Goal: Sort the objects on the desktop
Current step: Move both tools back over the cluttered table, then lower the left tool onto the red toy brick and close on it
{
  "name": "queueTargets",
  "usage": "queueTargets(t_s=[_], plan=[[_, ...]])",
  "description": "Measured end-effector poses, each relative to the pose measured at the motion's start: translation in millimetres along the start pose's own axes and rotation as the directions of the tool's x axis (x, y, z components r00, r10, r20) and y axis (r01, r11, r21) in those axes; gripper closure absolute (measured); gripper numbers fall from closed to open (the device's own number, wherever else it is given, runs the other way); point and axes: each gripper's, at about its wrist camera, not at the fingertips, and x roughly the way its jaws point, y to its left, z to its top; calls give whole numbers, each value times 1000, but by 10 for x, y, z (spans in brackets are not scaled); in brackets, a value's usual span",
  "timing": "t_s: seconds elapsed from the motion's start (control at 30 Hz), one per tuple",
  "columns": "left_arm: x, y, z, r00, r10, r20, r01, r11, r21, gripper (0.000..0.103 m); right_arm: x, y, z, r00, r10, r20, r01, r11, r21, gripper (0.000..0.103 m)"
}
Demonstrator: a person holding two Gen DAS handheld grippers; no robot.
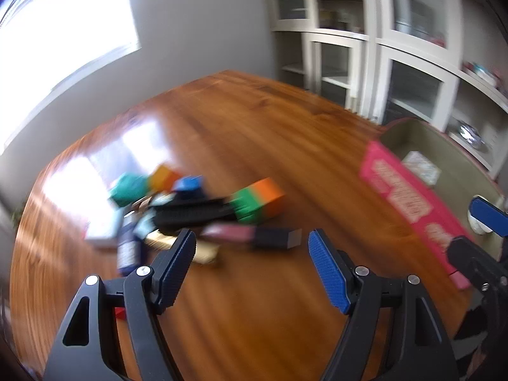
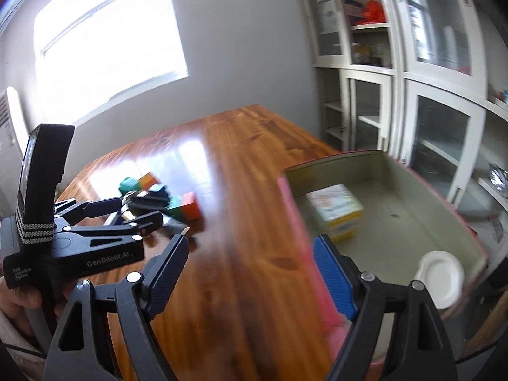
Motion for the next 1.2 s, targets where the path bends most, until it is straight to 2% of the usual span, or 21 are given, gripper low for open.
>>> queueTargets(t_s=[0.23,0.47,0.7,1.2], plan=[[67,857,-282,996,77,-40,-82,987,-136,26,248,420,-40,996,47,-71,-51,997,-52,19],[176,1334,-436,995,83,-59,-94,974,-206,26,448,703,-83,991,48,-128,-59,995,-85,19],[269,1483,-510,996,48,-70,-62,974,-217,26,581,820,-111,986,42,-161,-59,993,-99,19],[352,1538,-604,996,-44,-77,28,981,-194,26,739,854,-140,980,41,-194,-61,993,-98,19]])
